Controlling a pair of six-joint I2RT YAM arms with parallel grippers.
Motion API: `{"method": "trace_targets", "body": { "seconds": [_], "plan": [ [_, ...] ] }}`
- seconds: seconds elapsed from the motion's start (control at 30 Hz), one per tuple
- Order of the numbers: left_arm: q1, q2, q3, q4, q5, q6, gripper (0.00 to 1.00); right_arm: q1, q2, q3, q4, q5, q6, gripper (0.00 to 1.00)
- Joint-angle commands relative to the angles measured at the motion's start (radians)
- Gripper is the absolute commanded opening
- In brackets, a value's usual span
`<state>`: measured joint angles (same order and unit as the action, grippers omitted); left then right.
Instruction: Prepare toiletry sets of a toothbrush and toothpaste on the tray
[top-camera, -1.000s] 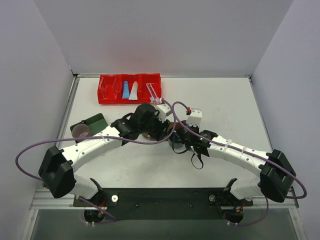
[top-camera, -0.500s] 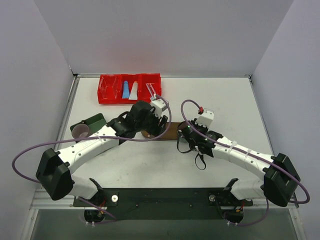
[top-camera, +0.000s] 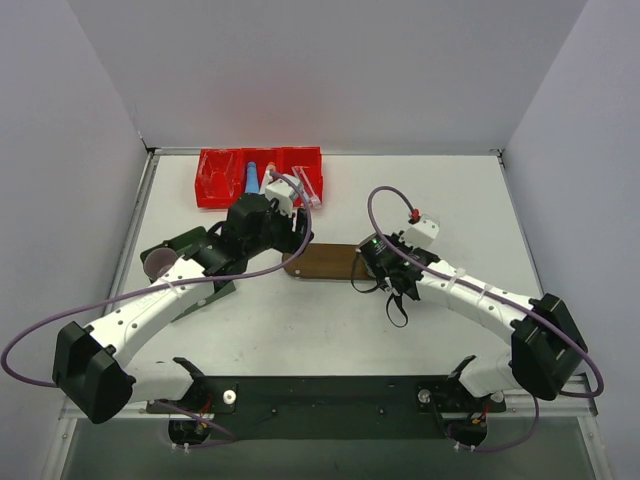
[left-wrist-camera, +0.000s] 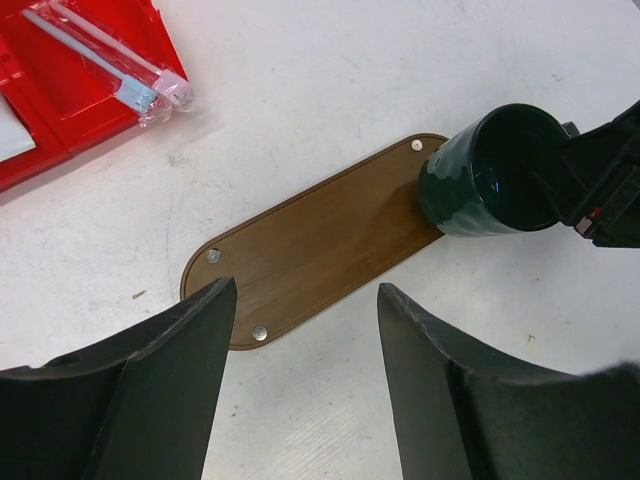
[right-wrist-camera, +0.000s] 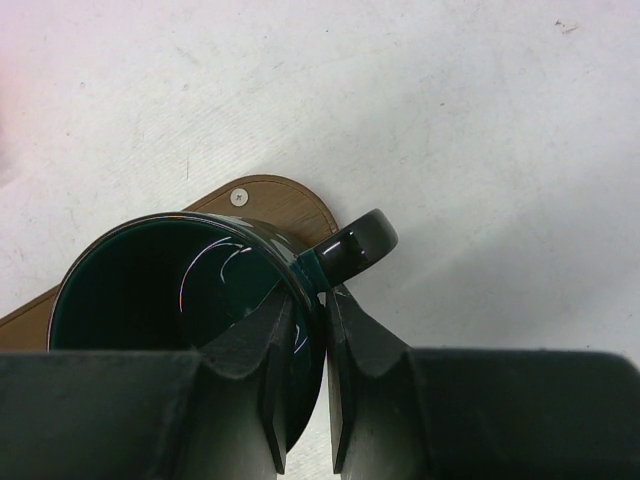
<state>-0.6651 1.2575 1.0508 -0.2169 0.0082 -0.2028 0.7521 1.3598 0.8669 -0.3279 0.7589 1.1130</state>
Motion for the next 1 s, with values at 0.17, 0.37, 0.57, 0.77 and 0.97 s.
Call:
{"method": "trace_targets", "body": {
  "seconds": [0.17,0.37,0.57,0.77,0.97],
  "plan": [
    [0.006,-0.053,-0.014,0.066,-0.079,-0.020,0.69,-0.025,0.074,0.116,-0.109,0.092,0.151,0.00],
    [0.036,-0.107,-0.051,0.103,-0.122,-0.029,0.70,-0.034,0.101,0.119,-0.132,0.114,0.162,0.00],
    [0.047,-0.102,-0.049,0.102,-0.113,-0.035,0.70,-0.036,0.130,0.129,-0.131,0.126,0.165,0.00],
    [0.048,-0.101,-0.049,0.103,-0.112,-0.038,0.70,-0.037,0.147,0.132,-0.132,0.138,0.180,0.00],
    [0.052,-0.101,-0.052,0.105,-0.111,-0.035,0.70,-0.045,0.171,0.136,-0.131,0.146,0.180,0.00]
  ]
}}
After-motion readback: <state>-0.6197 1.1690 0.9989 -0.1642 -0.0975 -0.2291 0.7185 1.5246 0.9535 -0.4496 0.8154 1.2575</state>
